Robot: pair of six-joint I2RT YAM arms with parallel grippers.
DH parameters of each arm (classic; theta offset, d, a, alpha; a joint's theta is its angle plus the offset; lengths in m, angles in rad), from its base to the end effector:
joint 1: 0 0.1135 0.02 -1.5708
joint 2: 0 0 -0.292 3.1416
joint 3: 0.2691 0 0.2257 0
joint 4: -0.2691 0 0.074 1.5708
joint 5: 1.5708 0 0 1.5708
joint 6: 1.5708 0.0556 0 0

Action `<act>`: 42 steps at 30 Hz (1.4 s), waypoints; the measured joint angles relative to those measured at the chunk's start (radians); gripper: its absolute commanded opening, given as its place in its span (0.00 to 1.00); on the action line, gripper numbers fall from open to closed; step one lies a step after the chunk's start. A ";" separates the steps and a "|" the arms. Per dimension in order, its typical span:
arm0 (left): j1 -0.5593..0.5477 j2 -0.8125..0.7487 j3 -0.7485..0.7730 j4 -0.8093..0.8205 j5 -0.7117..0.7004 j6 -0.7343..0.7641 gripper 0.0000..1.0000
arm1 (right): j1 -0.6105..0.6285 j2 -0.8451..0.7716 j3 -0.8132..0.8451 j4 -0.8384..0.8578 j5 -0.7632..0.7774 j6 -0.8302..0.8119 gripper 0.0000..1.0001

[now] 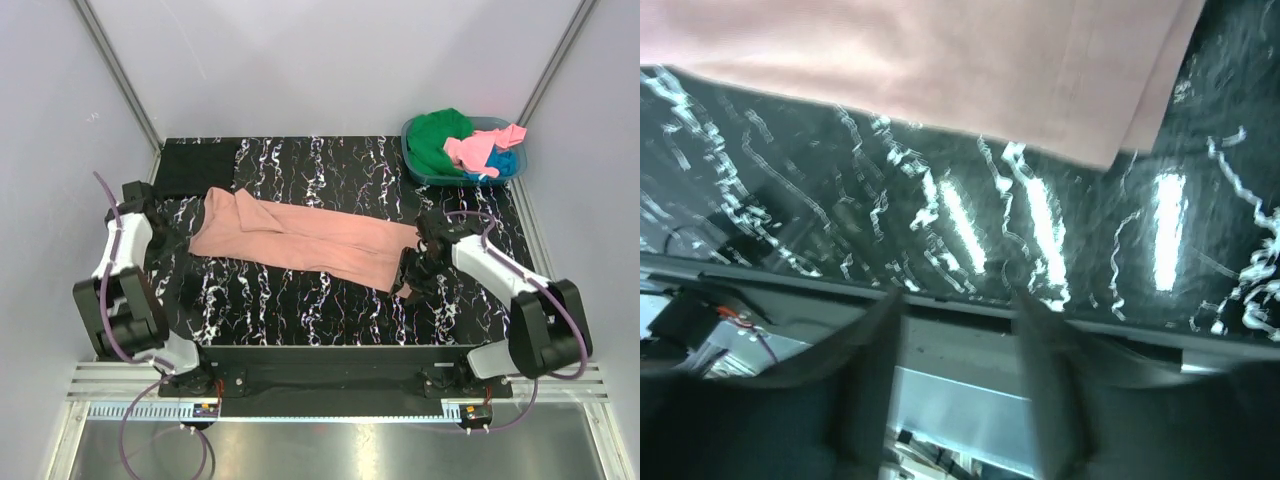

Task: Fold and stack the t-shirts
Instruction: Fold the tshirt

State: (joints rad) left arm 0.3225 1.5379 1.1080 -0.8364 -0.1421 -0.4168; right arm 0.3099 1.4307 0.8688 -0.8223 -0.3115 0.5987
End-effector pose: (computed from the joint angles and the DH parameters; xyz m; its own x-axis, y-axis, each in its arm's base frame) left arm 0.2554 0.0936 0.2461 -0.6840 -0.6511 -0.3288 -0.6900 0.7238 0.0022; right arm 0.2032 0.0830 0.2128 -0.9672 0.2536 0.0165 0.2429 0.9034 0.3533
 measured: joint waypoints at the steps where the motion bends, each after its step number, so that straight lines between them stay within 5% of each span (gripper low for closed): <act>1: -0.006 -0.039 0.000 0.002 0.027 0.003 0.71 | 0.013 -0.025 0.000 -0.013 0.003 0.002 0.67; 2: -0.014 -0.078 -0.001 0.008 0.067 0.000 0.72 | 0.014 -0.051 0.005 -0.027 0.012 -0.002 0.74; 7: -0.154 -0.158 -0.004 0.092 0.272 -0.034 0.72 | 0.009 -0.094 0.112 -0.107 0.090 -0.060 0.77; 13: -0.271 0.001 0.000 0.221 0.435 -0.127 0.72 | 0.009 -0.072 0.238 -0.122 0.134 -0.111 0.77; 19: -0.273 0.201 0.085 0.237 0.441 -0.188 0.69 | 0.008 -0.063 0.261 -0.135 0.153 -0.132 0.77; 32: -0.315 0.377 0.228 0.277 0.453 -0.243 0.56 | -0.011 -0.062 0.281 -0.160 0.180 -0.142 0.77; 37: -0.320 0.401 0.246 0.269 0.454 -0.251 0.38 | -0.018 -0.055 0.286 -0.163 0.185 -0.144 0.77; 42: -0.355 0.436 0.298 0.266 0.467 -0.258 0.32 | -0.018 -0.041 0.288 -0.163 0.187 -0.146 0.77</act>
State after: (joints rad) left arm -0.0322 1.9743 1.4063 -0.5701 0.3252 -0.6750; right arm 0.2924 1.3895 1.1564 -0.9848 -0.1242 0.4522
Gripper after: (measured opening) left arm 0.334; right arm 0.776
